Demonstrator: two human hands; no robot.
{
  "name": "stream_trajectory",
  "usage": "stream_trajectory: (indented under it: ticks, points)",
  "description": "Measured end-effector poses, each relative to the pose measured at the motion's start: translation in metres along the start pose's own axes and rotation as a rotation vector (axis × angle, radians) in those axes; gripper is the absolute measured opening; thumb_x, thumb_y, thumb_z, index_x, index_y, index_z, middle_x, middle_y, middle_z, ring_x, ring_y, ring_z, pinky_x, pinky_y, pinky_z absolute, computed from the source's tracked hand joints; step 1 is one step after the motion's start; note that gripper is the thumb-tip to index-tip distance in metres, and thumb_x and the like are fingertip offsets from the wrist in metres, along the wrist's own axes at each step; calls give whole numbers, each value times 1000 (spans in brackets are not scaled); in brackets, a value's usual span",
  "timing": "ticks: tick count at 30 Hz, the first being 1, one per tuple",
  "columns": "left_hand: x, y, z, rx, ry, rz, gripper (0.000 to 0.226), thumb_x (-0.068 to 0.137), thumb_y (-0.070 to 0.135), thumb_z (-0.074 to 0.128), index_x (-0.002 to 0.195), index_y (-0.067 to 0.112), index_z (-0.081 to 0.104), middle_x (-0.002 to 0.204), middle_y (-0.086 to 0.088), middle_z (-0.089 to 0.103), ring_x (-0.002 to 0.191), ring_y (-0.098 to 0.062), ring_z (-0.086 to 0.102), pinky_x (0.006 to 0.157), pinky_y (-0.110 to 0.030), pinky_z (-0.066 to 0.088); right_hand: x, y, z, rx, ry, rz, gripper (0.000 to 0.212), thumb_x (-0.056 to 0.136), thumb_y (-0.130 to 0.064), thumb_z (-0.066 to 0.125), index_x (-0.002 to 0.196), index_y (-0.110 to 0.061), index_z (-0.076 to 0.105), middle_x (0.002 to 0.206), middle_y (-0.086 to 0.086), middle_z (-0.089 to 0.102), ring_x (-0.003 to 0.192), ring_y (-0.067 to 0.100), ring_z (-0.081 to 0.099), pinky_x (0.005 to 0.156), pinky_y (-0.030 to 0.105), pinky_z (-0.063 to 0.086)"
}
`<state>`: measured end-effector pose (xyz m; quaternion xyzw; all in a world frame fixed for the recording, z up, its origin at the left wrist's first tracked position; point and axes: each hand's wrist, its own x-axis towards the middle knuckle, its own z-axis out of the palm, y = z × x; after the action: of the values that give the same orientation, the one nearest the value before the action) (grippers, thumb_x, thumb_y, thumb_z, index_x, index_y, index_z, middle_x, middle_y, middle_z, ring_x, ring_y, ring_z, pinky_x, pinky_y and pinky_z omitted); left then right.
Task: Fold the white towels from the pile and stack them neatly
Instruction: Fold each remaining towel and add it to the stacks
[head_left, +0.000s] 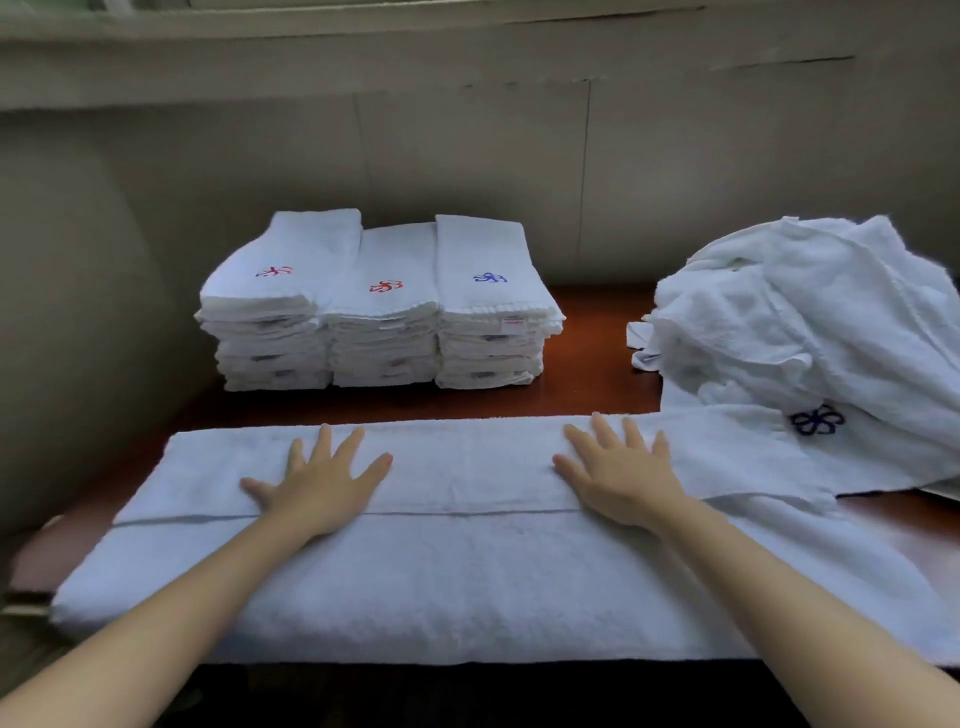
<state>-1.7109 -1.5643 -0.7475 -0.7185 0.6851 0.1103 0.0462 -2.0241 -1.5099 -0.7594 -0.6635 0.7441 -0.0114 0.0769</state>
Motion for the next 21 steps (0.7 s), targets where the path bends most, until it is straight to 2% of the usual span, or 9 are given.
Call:
stream_trajectory:
  ticks: [3, 5, 8, 10, 12, 17, 19, 21]
  points:
    - [15, -6, 3, -9, 46, 12, 73, 81, 82, 9, 146, 52, -2, 160, 11, -12, 148, -23, -7, 104, -73, 0, 10, 4, -7, -2, -41, -59, 63, 91, -68, 15, 149, -42, 12, 161, -1, -2, 147, 28, -3, 115, 54, -3]
    - [30, -9, 0, -16, 67, 28, 70, 83, 80, 9, 146, 52, -2, 160, 11, -11, 148, -22, -6, 104, -73, 0, 15, 0, -11, 17, -34, -97, 61, 93, -65, 18, 149, -39, 17, 160, -1, 3, 147, 26, 0, 116, 51, -1]
    - [49, -16, -8, -50, 87, 29, 65, 88, 75, 10, 147, 50, 0, 160, 11, -9, 148, -19, -4, 105, -72, 1, 16, -12, -14, -22, 87, -167, 50, 99, -51, 26, 140, -26, 38, 151, 2, 32, 141, 20, 24, 116, 44, 10]
    - [58, -21, -9, -58, 99, 20, 64, 88, 73, 11, 148, 50, 0, 160, 10, -8, 148, -18, -4, 106, -71, 1, 9, -21, -13, -38, 138, -201, 45, 100, -45, 27, 133, -21, 46, 140, 2, 45, 131, 20, 37, 114, 40, 19]
    - [60, -28, -8, -52, 97, 16, 64, 89, 73, 10, 148, 49, 1, 161, 10, -7, 148, -18, -3, 106, -69, 1, 0, -26, -9, -20, 111, -207, 46, 101, -44, 27, 137, -19, 42, 142, 3, 42, 131, 21, 36, 112, 37, 22]
    - [45, -38, -9, -5, 108, -13, 60, 96, 61, 9, 151, 39, 1, 161, 2, -5, 148, -21, -3, 113, -62, 3, -22, -26, -7, -102, 96, -235, 53, 100, -47, 24, 145, -19, 30, 150, 4, 31, 138, 22, 27, 115, 36, 17]
    - [26, -37, -5, 20, 111, 71, 63, 96, 61, 13, 152, 36, 3, 161, 1, -5, 148, -22, -2, 115, -58, 3, -35, -30, -6, -109, 41, -322, 59, 99, -52, 25, 148, -21, 23, 156, 4, 21, 143, 22, 19, 117, 35, 13]
    - [3, -39, 4, 18, 102, 273, 66, 93, 66, 20, 151, 40, 5, 161, 4, -6, 148, -18, -5, 115, -53, -1, -51, -38, -2, -90, -31, -420, 66, 95, -61, 25, 151, -29, 14, 160, 0, 8, 147, 20, 5, 118, 35, 5]
